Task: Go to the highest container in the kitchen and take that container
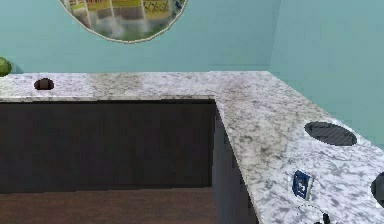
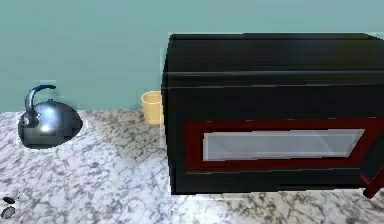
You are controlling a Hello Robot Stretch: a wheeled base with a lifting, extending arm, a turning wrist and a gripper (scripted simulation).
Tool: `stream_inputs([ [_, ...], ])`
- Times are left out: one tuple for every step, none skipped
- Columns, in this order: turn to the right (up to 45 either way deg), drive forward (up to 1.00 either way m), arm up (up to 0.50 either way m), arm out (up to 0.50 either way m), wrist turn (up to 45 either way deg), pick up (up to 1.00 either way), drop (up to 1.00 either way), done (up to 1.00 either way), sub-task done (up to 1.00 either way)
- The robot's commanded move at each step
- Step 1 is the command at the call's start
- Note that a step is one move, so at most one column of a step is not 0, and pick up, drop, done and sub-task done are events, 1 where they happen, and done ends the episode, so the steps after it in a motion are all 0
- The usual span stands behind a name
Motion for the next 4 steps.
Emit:
stream_inputs([
  [0.0, 0.00, 0.50, 0.00, 0.0, 0.00, 0.00, 0.00, 0.00],
  [0.0, 0.00, 0.38, 0.00, 0.0, 0.00, 0.00, 0.00, 0.00],
  [0.0, 0.00, 0.00, 0.38, 0.0, 0.00, 0.00, 0.00, 0.00],
  [0.0, 0.00, 0.00, 0.00, 45.0, 0.00, 0.00, 0.00, 0.00],
])
